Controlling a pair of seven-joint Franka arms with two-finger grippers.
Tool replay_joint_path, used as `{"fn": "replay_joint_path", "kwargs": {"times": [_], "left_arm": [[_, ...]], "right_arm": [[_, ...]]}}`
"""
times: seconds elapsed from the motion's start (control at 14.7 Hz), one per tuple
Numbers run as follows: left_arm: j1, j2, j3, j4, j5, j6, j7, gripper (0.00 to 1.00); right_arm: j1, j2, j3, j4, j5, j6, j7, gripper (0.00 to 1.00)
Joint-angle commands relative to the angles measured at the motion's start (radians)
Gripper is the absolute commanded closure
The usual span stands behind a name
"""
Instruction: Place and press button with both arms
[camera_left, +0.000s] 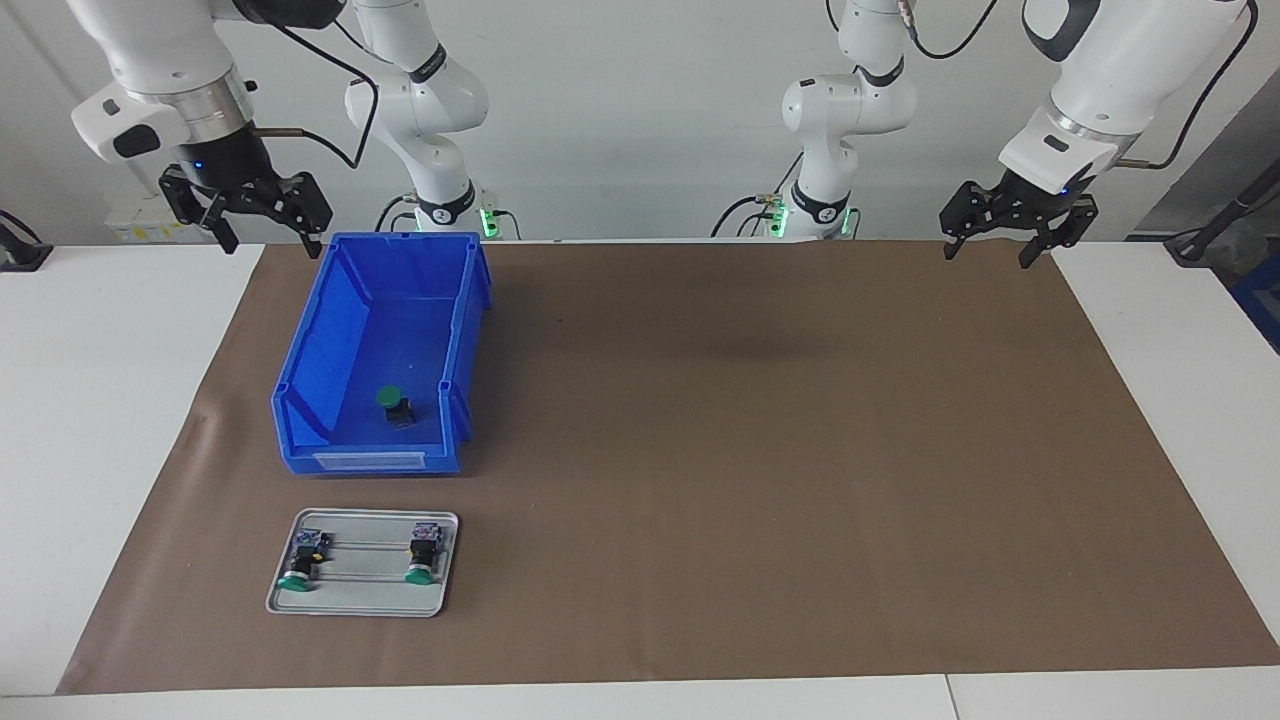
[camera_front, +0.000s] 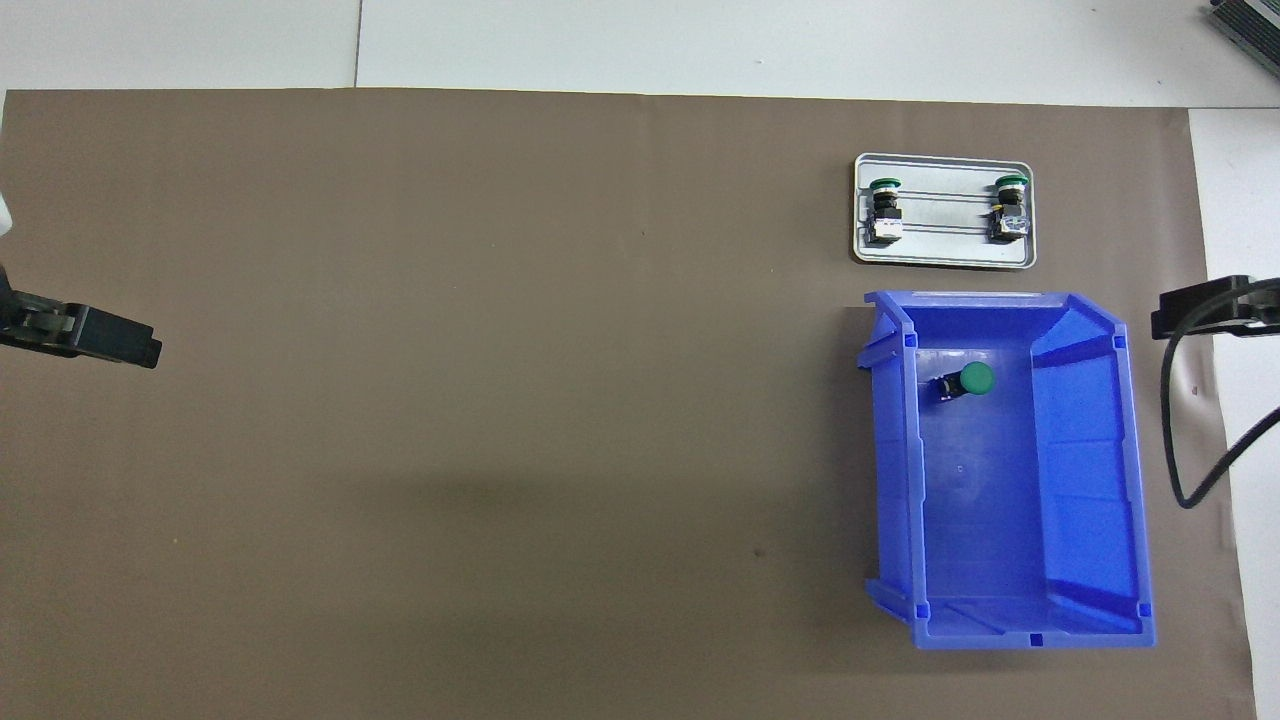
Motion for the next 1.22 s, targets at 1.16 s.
{"fn": "replay_joint_path", "kwargs": {"times": [1.16], "left_arm": [[0.011,-0.031,-0.007,-0.037,0.018,0.013,-0.006,0.00]], "right_arm": [[-0.022,0.008,-0.009,0.019,0.057,-0.060,0.006,0.00]]}}
